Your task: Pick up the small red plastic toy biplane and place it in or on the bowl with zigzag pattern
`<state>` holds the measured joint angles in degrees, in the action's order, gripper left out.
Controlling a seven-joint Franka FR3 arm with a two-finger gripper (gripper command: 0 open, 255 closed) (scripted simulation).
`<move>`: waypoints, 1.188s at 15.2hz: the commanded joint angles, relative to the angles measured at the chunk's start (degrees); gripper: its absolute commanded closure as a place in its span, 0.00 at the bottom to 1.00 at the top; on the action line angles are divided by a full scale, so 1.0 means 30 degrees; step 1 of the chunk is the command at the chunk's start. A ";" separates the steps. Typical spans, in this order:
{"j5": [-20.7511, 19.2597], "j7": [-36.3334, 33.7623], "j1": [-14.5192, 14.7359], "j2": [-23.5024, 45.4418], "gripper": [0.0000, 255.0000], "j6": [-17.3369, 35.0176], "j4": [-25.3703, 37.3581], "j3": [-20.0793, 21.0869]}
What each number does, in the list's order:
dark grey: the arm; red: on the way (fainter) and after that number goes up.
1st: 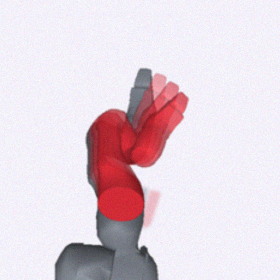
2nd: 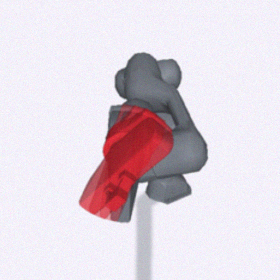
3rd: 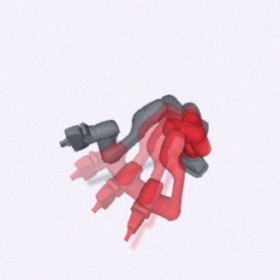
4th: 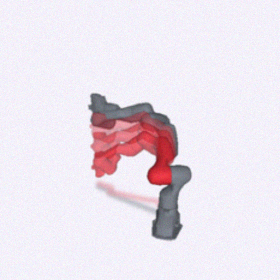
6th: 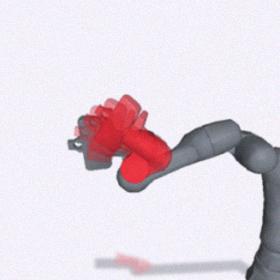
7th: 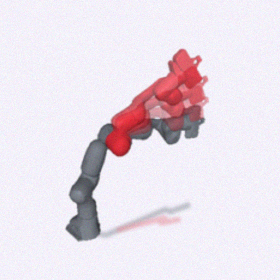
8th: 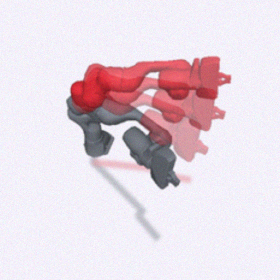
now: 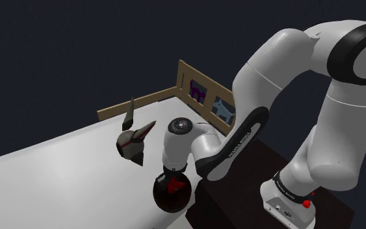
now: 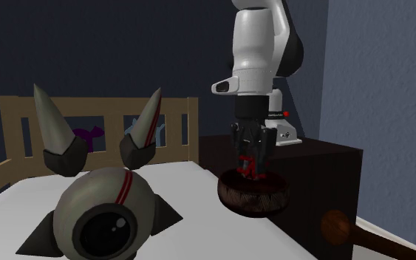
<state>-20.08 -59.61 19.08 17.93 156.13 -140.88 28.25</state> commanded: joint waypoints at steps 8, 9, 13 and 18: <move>-0.0021 -0.0023 0.0016 0.0011 0.00 0.0019 -0.0003 -0.0013; -0.0021 -0.0023 0.0016 0.0011 0.00 0.0019 -0.0003 -0.0013; 0.2556 0.1833 -0.1287 -0.2172 0.00 -0.1571 -0.0292 0.1748; 0.3298 0.2363 -0.1469 -0.2766 0.00 -0.2015 -0.0317 0.2043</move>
<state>-10.39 -52.68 14.74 9.78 150.17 -141.77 34.30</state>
